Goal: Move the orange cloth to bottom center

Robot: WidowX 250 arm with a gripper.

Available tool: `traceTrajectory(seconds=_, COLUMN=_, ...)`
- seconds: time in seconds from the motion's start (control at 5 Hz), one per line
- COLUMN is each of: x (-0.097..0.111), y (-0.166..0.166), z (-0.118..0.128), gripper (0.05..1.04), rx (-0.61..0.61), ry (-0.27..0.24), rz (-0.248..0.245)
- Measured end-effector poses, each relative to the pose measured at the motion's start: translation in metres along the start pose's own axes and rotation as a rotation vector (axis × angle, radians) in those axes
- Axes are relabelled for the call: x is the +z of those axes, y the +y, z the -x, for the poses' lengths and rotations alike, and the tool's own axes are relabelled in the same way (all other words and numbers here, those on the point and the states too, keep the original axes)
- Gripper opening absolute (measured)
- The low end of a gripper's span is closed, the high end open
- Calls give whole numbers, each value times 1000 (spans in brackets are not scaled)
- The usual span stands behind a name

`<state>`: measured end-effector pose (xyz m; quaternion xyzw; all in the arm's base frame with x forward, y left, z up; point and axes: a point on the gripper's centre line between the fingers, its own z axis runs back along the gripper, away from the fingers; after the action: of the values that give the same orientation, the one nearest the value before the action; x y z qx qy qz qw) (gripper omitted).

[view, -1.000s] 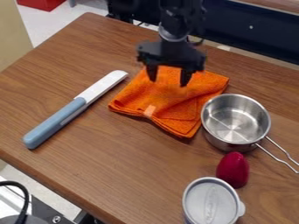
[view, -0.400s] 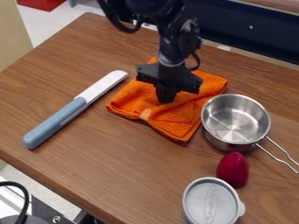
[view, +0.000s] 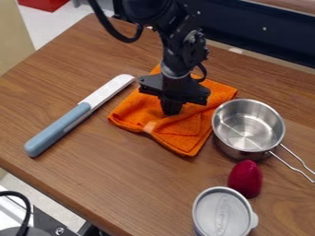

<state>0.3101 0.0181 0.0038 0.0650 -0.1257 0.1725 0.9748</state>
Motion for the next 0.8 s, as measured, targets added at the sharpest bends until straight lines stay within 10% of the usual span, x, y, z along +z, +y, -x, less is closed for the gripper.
traceTrajectory(seconds=0.8, x=19, y=17, z=73, gripper=52, rx=74, ry=46, rz=-5)
